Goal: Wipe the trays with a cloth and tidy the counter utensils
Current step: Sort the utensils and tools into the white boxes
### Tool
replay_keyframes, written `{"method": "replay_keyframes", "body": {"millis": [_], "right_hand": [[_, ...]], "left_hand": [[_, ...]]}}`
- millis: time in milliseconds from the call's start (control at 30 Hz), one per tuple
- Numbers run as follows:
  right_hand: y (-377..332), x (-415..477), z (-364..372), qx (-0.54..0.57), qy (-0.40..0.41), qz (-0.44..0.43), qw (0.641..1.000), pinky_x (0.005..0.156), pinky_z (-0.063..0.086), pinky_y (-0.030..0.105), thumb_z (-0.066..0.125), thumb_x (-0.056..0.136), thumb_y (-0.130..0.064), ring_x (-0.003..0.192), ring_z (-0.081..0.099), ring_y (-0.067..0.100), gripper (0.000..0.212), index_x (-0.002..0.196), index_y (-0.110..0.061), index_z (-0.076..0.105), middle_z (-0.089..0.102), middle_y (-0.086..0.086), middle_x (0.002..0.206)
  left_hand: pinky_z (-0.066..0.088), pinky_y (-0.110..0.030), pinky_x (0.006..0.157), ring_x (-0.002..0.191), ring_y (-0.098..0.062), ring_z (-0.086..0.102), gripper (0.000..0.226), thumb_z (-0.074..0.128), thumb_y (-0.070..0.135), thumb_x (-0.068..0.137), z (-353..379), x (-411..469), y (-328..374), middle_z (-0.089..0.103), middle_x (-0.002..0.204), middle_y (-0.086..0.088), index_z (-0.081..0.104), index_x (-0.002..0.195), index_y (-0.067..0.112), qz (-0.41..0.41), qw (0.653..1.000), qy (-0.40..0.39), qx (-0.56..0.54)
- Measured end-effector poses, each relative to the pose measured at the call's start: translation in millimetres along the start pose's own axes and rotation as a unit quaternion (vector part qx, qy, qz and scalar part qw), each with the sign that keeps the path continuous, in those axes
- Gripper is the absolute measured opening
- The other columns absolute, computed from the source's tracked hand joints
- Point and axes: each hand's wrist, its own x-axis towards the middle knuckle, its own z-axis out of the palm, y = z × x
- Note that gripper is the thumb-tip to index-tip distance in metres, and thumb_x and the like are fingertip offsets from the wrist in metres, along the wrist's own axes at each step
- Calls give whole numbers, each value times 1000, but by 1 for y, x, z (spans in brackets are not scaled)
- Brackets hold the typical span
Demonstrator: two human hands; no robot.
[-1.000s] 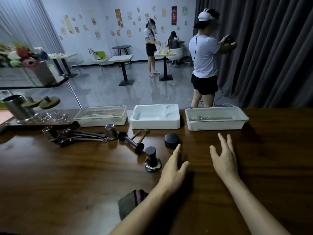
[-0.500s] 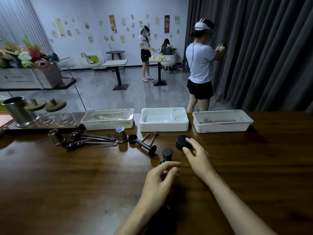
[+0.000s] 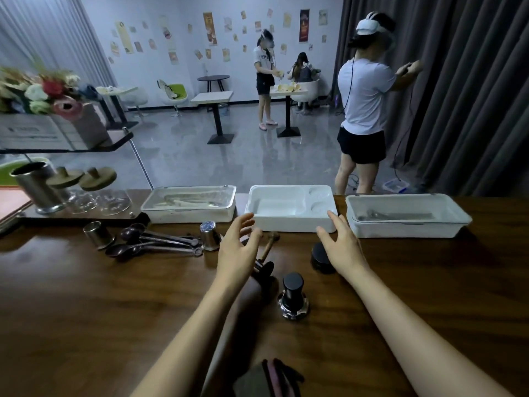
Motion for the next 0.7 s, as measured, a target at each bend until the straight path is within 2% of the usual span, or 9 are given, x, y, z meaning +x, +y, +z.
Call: {"method": "replay_keyframes", "body": {"millis": [100, 300, 400, 500, 600, 700], "right_hand": [[3, 13, 7, -10, -11, 21, 1000, 119, 19, 41, 53, 100, -43, 153, 12, 24, 61, 155, -32, 30, 10, 7, 166], [0, 43, 16, -26, -15, 67, 997, 120, 18, 43, 52, 99, -50, 153, 7, 22, 69, 157, -33, 19, 6, 4, 167], [-3, 56, 17, -21, -8, 103, 994, 121, 19, 44, 54, 97, -51, 153, 11, 23, 76, 159, -31, 14, 8, 3, 167], [-5, 59, 17, -17, -5, 126, 992, 117, 24, 41, 54, 99, -46, 150, 22, 24, 71, 159, -29, 19, 19, 0, 165], [-7, 58, 17, -29, 18, 141, 990, 115, 28, 38, 56, 99, -41, 146, 30, 25, 66, 157, -25, 28, 29, 0, 161], [-13, 57, 17, -24, 34, 131, 990, 115, 28, 37, 60, 97, -41, 146, 30, 23, 64, 154, -24, 36, 31, -2, 161]], "left_hand": [[46, -41, 111, 131, -6, 53, 54, 64, 44, 91, 4, 25, -20, 58, 140, 12, 53, 143, 31, -18, 999, -15, 45], [36, -46, 118, 144, -17, 39, 77, 68, 41, 89, 15, 77, -34, 41, 157, 0, 36, 157, 23, -38, 986, -69, 147], [47, -45, 107, 127, -16, 55, 81, 62, 53, 79, 18, 96, -41, 52, 141, 4, 37, 153, 32, -54, 984, -94, 143], [53, -38, 94, 102, -9, 66, 62, 63, 50, 80, 20, 107, -50, 65, 124, 6, 45, 138, 36, -67, 984, -115, 118], [55, -43, 91, 99, -14, 67, 60, 63, 56, 75, 23, 112, -55, 68, 117, 6, 49, 129, 33, -66, 985, -118, 104], [54, -49, 94, 103, -18, 66, 67, 61, 62, 72, 21, 114, -58, 66, 119, 5, 49, 131, 34, -60, 985, -126, 99]]}}
